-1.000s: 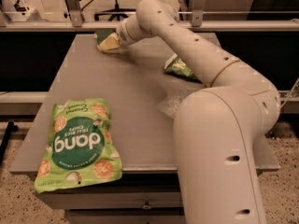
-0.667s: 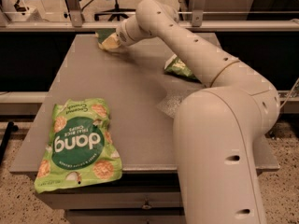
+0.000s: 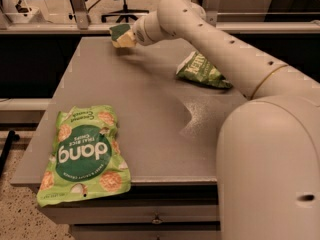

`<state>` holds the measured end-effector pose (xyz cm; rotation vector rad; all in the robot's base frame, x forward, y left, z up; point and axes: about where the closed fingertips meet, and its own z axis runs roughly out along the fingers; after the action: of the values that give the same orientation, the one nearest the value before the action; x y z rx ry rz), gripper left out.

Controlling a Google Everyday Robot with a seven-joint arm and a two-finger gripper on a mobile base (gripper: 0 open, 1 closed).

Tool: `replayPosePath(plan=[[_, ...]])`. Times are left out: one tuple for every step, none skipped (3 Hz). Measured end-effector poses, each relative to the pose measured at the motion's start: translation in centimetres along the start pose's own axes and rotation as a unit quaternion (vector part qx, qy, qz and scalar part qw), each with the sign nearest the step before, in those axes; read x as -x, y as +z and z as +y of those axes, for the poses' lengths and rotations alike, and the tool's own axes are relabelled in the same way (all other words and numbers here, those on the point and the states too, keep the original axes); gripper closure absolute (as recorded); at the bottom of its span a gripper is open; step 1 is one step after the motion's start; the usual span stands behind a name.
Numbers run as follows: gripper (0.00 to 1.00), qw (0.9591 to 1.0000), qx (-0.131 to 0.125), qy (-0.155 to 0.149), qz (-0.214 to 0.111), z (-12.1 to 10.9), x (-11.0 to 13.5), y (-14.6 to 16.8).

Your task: Move sponge near green jalapeno chip bag

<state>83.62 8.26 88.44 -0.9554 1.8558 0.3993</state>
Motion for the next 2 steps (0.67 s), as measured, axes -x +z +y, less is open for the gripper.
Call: replayPosePath(plan=[[1.00,0.9992,-0.036,0.004,-0.016,-0.6,-0.5,-5.8],[1.00,0.9968,-0.074,0.028,-0.014,-0.9,-3.5,-11.7]])
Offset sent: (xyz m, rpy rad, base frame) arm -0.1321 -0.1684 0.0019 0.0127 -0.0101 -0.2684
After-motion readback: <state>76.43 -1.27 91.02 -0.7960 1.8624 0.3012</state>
